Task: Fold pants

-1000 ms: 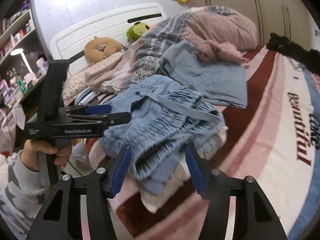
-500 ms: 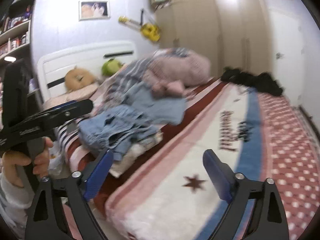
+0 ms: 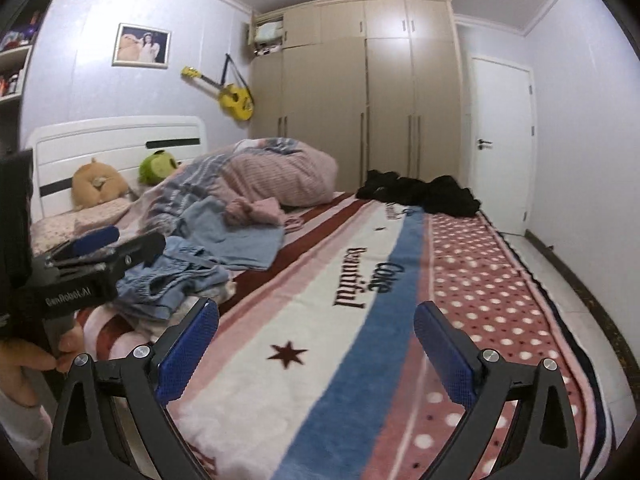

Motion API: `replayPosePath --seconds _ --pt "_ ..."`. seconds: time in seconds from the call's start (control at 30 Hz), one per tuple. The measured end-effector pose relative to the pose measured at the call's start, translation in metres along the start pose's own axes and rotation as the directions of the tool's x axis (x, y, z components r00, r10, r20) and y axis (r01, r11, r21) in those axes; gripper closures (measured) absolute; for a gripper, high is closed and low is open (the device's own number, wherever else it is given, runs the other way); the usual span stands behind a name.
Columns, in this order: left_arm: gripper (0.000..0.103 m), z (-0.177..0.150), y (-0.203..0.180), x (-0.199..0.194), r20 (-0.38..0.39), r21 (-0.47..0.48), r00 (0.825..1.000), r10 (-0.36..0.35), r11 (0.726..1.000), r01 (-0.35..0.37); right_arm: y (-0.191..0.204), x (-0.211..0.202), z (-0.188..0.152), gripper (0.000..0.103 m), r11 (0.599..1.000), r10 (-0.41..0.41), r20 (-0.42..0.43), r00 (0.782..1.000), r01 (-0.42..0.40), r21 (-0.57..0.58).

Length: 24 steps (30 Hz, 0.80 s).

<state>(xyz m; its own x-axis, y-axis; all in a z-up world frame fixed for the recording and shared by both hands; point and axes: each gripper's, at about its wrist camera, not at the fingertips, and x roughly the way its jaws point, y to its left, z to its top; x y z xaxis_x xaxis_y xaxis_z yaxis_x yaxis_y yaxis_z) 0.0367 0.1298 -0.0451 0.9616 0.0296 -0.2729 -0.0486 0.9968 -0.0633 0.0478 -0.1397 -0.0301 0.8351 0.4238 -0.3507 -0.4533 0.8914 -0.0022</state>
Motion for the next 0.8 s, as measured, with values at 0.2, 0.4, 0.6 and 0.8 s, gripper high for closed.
replayPosePath --seconds 0.2,0.4,0.6,0.8 --pt "0.001 0.001 -0.006 -0.001 0.002 0.007 1.0 -0.014 1.0 0.014 -0.009 -0.006 -0.002 0.005 1.0 -0.02 0.014 1.0 0.02 0.015" --pt "0.001 0.002 -0.01 -0.007 0.014 0.015 1.0 -0.018 1.0 0.018 -0.009 -0.007 -0.004 0.005 1.0 -0.022 0.013 1.0 0.022 0.01" --pt "0.001 0.004 -0.012 -0.014 0.026 0.014 0.999 -0.024 1.0 0.024 -0.009 -0.008 -0.005 0.005 1.0 -0.021 0.018 1.0 0.021 0.011" --pt "0.001 0.006 -0.01 -0.019 0.035 0.005 0.999 -0.027 1.0 0.026 -0.007 -0.014 -0.005 0.005 1.0 -0.01 0.026 1.0 0.01 0.014"
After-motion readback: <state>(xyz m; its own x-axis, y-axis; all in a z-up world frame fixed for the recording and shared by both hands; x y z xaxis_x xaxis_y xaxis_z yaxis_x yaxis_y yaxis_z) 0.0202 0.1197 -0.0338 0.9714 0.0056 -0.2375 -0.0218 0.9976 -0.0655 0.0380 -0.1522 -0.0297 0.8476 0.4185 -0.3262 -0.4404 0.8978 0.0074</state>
